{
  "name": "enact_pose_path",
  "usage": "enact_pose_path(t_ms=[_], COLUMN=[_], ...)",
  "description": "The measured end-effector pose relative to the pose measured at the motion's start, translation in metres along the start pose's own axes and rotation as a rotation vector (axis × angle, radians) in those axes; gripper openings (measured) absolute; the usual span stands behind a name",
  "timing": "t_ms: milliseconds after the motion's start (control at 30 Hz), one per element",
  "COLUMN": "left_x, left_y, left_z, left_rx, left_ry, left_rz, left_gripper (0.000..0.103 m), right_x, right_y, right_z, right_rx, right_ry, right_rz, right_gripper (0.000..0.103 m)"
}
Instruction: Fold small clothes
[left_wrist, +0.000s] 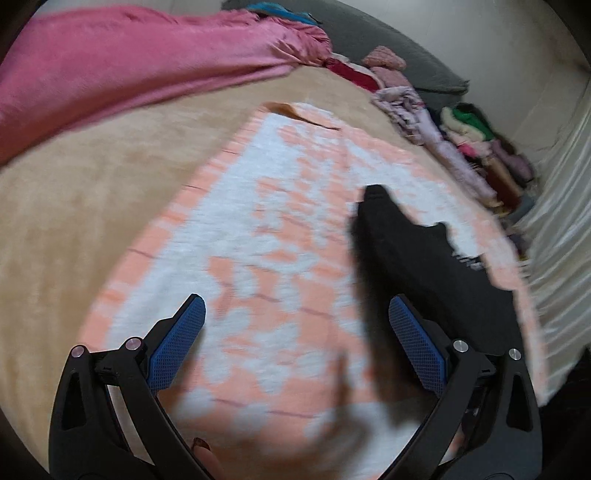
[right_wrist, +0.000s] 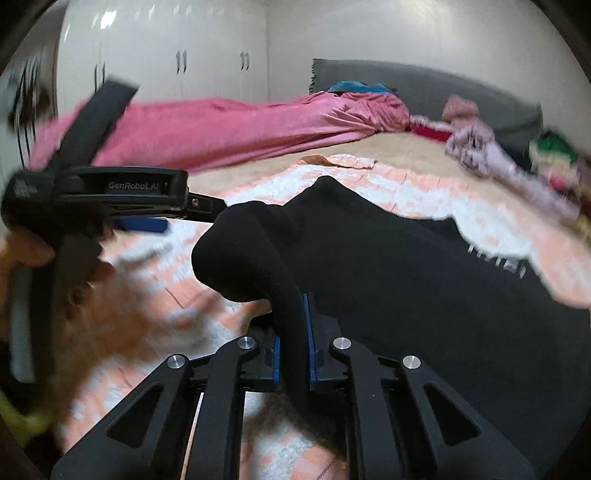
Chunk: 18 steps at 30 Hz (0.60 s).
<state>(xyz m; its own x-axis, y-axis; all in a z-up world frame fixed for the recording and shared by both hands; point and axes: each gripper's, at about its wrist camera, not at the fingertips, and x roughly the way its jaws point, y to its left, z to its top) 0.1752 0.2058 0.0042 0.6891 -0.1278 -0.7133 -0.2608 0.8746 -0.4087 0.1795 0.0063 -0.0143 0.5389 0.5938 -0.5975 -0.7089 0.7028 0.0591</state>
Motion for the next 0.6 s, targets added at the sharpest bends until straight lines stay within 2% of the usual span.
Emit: enact_pose_path(t_ms=[133,200,367,467,600], left_x=[0.015,0.025,0.054,0.070,0.083], left_y=[-0.006,-0.010,-0.023,-0.031,-0.038], left_z=[0.010,0.014,0.018,0.020,0.027], left_rx=[-0.100,-0.132,-0.130,-0.111,-0.097], left_ry=[0.052,0.083,0.173,0.219,0.243], left_rz=[-0.171,-0.226,-0.267,-0.274,-0.298], left_gripper=[0.094,0.094,0.093,0.079,0.063], right_x=[-0.004,-0.005,-0.007,-0.003,0.000], right_y=[-0.004,-0.001,-0.002,0.003,0.009], right_z=[-0.004,-0.005,-0.007,-0.009,-0.011], right_rx=[0.052,0.048,0.047,0.028,0.005], right_ry=[-0.009,-0.012,-0.014,-0.001,0.007], right_rz=[0.034,0.029,0.029,0.011,-0.012], right_gripper=[0.009,0.009,0.009,0.009,0.009])
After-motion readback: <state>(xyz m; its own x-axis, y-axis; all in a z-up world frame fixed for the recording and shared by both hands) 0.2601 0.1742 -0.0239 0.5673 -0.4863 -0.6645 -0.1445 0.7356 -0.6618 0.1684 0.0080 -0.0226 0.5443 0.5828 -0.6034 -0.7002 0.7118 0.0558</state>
